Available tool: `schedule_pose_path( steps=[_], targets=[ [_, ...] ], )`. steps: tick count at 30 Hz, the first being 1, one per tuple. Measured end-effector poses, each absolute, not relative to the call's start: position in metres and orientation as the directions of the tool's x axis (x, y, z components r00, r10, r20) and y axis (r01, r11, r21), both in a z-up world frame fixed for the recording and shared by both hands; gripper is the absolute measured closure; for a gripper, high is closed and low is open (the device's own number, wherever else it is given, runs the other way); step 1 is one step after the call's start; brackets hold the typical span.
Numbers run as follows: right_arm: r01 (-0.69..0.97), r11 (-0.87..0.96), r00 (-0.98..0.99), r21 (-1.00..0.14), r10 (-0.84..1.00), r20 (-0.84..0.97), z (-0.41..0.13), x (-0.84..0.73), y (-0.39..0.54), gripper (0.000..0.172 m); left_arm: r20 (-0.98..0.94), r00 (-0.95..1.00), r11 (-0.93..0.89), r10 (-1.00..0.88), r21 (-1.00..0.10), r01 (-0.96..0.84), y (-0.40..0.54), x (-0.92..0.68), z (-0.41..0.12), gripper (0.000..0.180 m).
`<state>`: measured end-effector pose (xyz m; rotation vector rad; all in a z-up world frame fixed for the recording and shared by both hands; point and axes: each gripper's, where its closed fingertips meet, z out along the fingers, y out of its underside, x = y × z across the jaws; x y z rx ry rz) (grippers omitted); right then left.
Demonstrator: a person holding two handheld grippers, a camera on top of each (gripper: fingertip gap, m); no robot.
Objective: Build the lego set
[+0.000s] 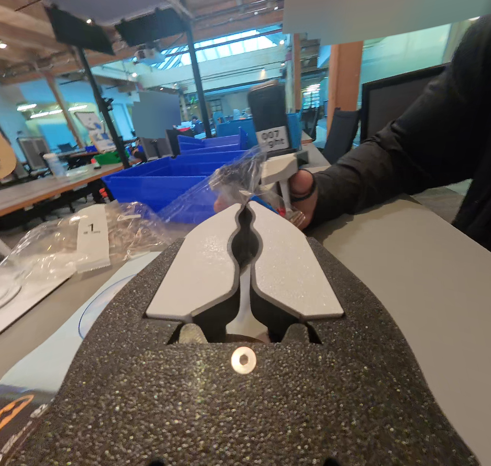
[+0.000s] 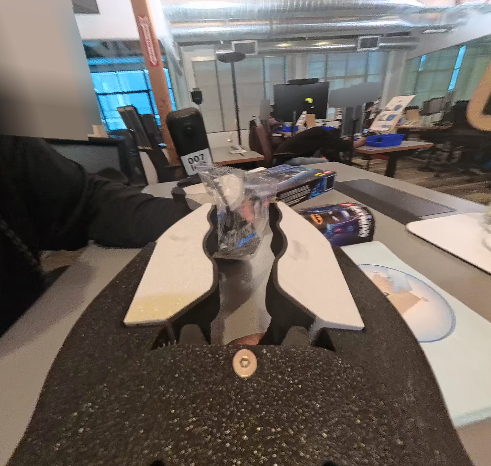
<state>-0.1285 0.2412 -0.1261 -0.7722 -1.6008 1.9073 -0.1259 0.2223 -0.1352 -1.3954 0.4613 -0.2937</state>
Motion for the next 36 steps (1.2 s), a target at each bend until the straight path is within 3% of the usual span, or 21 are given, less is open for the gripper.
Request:
schedule_pose_path(
  steps=[5,21,28,36],
  targets=[
    [0.049,-0.217,-0.812,-0.975,0.56,-0.166,-0.127,-0.116,0.227,0.133,-0.219,0.803,0.21,-0.554,-0.97,-0.12,0.209,-0.111,-0.137,0.18],
    [0.282,-0.344,-0.815,-0.896,0.407,-0.413,-0.133,-0.121,0.231,0.137,-0.214,0.708,0.209,-0.673,-0.973,-0.095,0.193,-0.1,-0.139,0.18],
    [0.241,-0.153,-0.868,-0.958,0.409,-0.283,-0.145,-0.104,0.194,0.139,-0.218,0.665,0.2,-0.714,-0.974,-0.105,0.187,-0.094,-0.142,0.18],
    [0.26,-0.131,-0.867,-0.957,0.403,-0.291,-0.148,-0.1,0.178,0.138,-0.223,0.584,0.183,-0.78,-0.975,-0.127,0.178,-0.082,-0.147,0.18]
  ],
)
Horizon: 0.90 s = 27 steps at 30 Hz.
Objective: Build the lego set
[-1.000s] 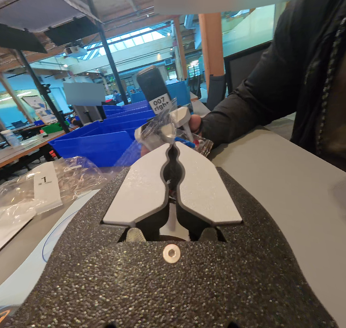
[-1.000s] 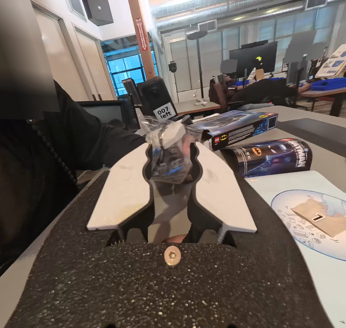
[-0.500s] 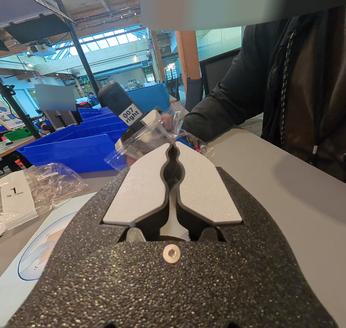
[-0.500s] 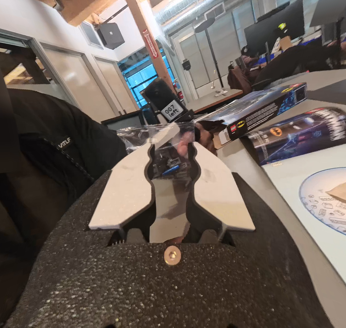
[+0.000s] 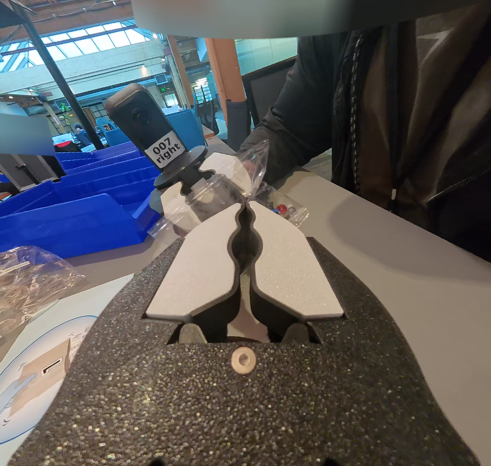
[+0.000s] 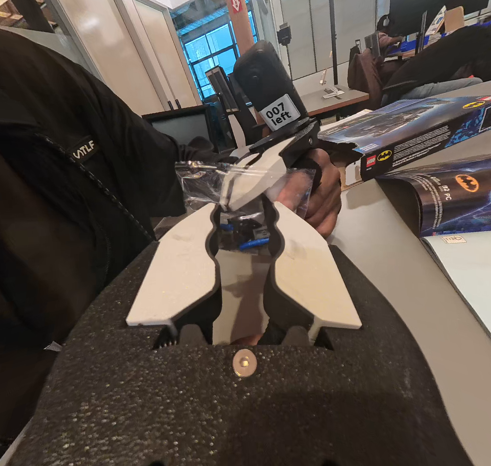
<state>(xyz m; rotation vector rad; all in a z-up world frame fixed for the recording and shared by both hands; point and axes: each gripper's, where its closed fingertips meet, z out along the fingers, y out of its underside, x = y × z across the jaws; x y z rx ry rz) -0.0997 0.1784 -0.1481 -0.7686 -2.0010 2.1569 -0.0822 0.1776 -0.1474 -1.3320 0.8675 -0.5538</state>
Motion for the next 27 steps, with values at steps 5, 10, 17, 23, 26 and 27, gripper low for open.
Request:
schedule_pose_path(
  steps=[5,10,17,23,26,27],
  targets=[
    [0.253,-0.11,-0.869,-0.961,0.41,-0.276,-0.15,-0.098,0.174,0.142,-0.227,0.568,0.177,-0.791,-0.974,-0.144,0.176,-0.079,-0.15,0.18],
    [0.231,-0.092,-0.878,-0.969,0.409,-0.248,-0.15,-0.096,0.174,0.152,-0.221,0.576,0.163,-0.787,-0.975,-0.151,0.178,-0.081,-0.151,0.18],
    [0.218,-0.066,-0.872,-0.974,0.435,-0.225,-0.153,-0.098,0.173,0.164,-0.22,0.582,0.145,-0.783,-0.974,-0.173,0.178,-0.085,-0.155,0.18],
    [0.194,-0.044,-0.868,-0.98,0.457,-0.193,-0.155,-0.099,0.175,0.172,-0.226,0.584,0.134,-0.78,-0.971,-0.197,0.177,-0.088,-0.158,0.18],
    [0.181,-0.036,-0.866,-0.983,0.467,-0.177,-0.155,-0.1,0.176,0.172,-0.225,0.583,0.13,-0.781,-0.971,-0.201,0.177,-0.089,-0.158,0.18],
    [0.18,-0.036,-0.864,-0.983,0.471,-0.176,-0.155,-0.101,0.176,0.172,-0.224,0.584,0.128,-0.78,-0.971,-0.202,0.176,-0.09,-0.159,0.18]
  ],
)
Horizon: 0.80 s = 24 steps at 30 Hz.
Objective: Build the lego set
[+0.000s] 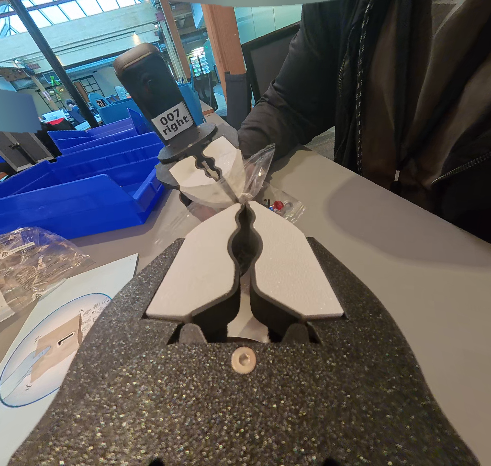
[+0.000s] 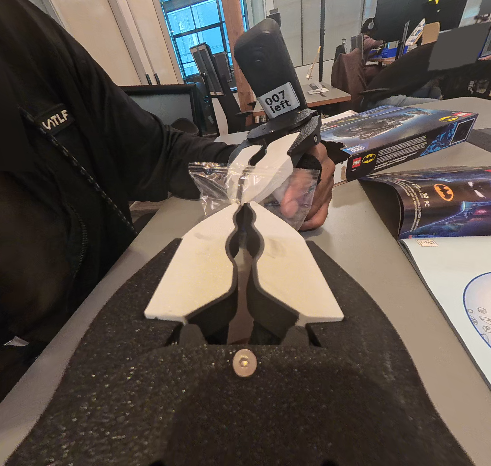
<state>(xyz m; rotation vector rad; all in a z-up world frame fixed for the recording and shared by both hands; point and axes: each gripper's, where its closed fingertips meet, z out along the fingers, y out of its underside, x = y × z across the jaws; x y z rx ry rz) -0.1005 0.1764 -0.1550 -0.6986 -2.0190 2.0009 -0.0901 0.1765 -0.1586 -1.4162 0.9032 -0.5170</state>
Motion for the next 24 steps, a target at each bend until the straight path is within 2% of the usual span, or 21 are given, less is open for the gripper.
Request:
schedule_pose_path(
  steps=[13,21,24],
  targets=[
    [0.133,-0.013,-0.835,-0.991,0.538,-0.119,-0.155,-0.109,0.2,0.172,-0.214,0.64,0.082,-0.738,-0.97,-0.23,0.181,-0.11,-0.163,0.18],
    [0.169,-0.039,-0.845,-0.985,0.509,-0.165,-0.156,-0.108,0.2,0.171,-0.232,0.64,0.084,-0.733,-0.964,-0.252,0.182,-0.109,-0.165,0.18],
    [0.191,-0.022,-0.852,-0.981,0.493,-0.177,-0.159,-0.107,0.195,0.148,-0.246,0.621,0.095,-0.744,-0.959,-0.266,0.18,-0.104,-0.166,0.18]
  ],
)
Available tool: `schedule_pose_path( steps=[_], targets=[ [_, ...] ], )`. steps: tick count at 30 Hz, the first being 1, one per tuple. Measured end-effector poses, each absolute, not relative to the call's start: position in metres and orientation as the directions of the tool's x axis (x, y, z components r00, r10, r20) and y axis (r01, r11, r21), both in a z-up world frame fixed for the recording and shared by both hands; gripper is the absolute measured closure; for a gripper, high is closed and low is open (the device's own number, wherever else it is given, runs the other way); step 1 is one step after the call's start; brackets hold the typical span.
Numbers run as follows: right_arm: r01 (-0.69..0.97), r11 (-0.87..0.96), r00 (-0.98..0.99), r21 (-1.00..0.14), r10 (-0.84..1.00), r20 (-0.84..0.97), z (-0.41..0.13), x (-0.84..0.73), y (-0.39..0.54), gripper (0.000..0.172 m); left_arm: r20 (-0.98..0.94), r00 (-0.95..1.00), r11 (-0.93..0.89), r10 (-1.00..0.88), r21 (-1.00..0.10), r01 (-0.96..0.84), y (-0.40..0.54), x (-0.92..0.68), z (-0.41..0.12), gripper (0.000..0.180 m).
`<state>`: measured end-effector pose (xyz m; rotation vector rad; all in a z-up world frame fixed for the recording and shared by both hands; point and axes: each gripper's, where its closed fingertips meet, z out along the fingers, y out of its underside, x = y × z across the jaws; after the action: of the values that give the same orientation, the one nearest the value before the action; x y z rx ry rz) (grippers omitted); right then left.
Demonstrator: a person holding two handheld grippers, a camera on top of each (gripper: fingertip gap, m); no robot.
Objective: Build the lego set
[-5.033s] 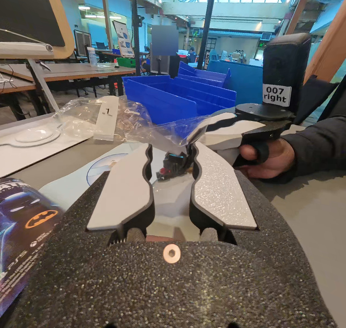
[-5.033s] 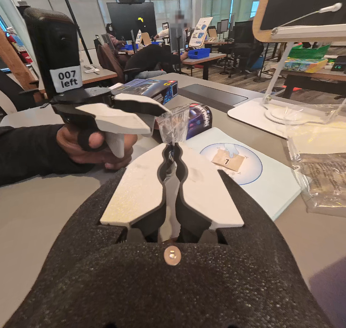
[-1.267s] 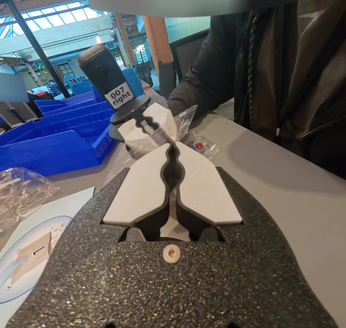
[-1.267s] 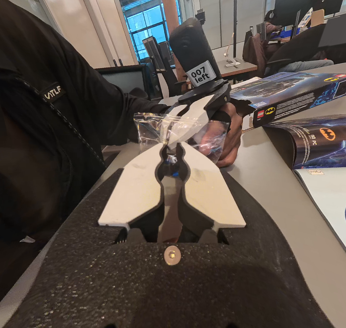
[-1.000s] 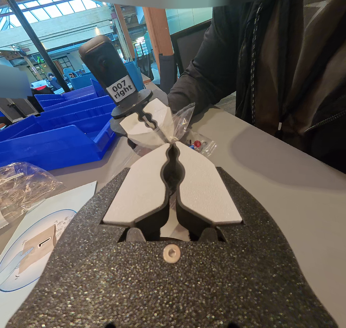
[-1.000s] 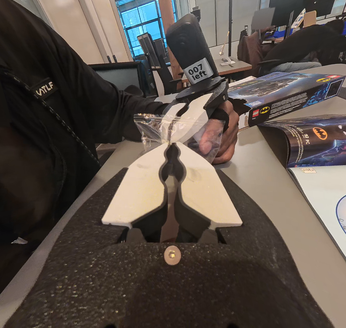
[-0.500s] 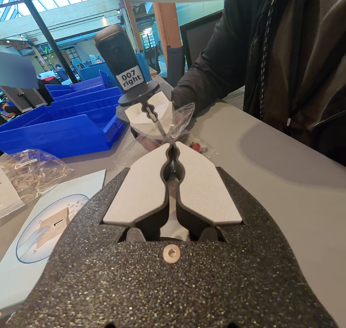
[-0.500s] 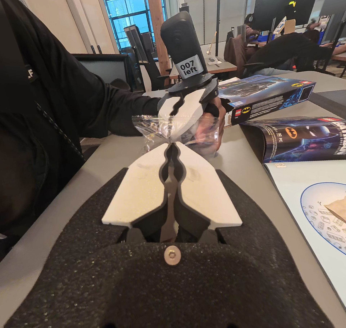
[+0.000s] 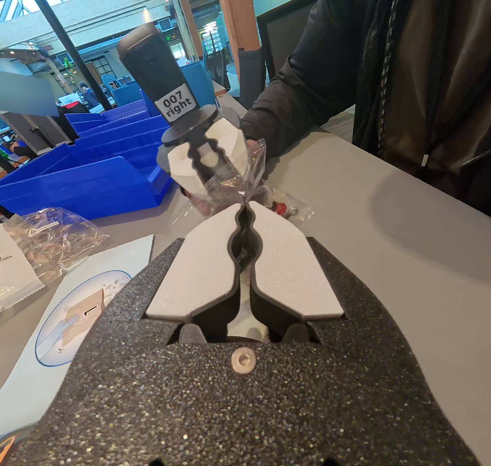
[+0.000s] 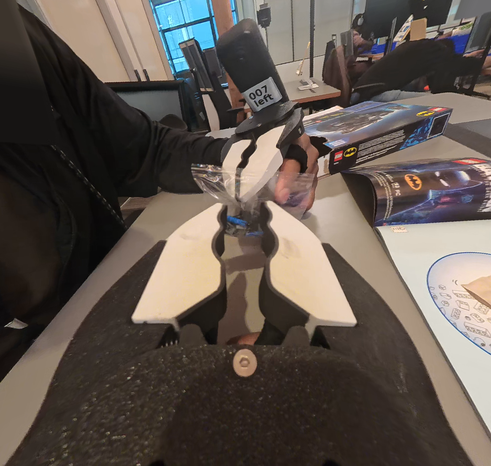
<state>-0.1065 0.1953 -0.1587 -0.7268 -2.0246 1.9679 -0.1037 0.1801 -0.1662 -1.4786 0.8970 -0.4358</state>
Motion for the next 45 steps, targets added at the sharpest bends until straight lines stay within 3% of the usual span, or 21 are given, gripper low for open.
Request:
schedule_pose_path(
  steps=[4,13,17,21,35,36,41,45],
  targets=[
    [0.231,0.021,-0.865,-0.973,0.461,-0.196,-0.166,-0.102,0.187,0.133,-0.254,0.6,0.106,-0.759,-0.957,-0.271,0.178,-0.099,-0.167,0.18],
    [0.253,0.033,-0.87,-0.967,0.446,-0.212,-0.168,-0.099,0.178,0.138,-0.261,0.54,0.094,-0.8,-0.944,-0.317,0.172,-0.086,-0.175,0.18],
    [0.256,0.055,-0.876,-0.965,0.436,-0.207,-0.171,-0.096,0.174,0.147,-0.263,0.531,0.09,-0.806,-0.94,-0.33,0.172,-0.084,-0.177,0.18],
    [0.257,0.053,-0.868,-0.965,0.452,-0.206,-0.171,-0.098,0.175,0.172,-0.26,0.536,0.088,-0.803,-0.942,-0.325,0.172,-0.085,-0.176,0.18],
    [0.246,0.011,-0.845,-0.969,0.492,-0.209,-0.167,-0.106,0.191,0.172,-0.249,0.58,0.085,-0.776,-0.952,-0.294,0.175,-0.099,-0.171,0.18],
    [0.254,0.017,-0.844,-0.967,0.492,-0.213,-0.168,-0.106,0.19,0.171,-0.251,0.577,0.085,-0.777,-0.951,-0.298,0.174,-0.098,-0.172,0.18],
    [0.304,0.061,-0.855,-0.951,0.459,-0.244,-0.176,-0.102,0.181,0.133,-0.256,0.555,0.091,-0.792,-0.947,-0.308,0.172,-0.093,-0.173,0.18],
    [0.311,0.083,-0.864,-0.947,0.439,-0.245,-0.178,-0.098,0.173,0.135,-0.253,0.523,0.093,-0.814,-0.946,-0.312,0.17,-0.084,-0.175,0.18]
  ],
)
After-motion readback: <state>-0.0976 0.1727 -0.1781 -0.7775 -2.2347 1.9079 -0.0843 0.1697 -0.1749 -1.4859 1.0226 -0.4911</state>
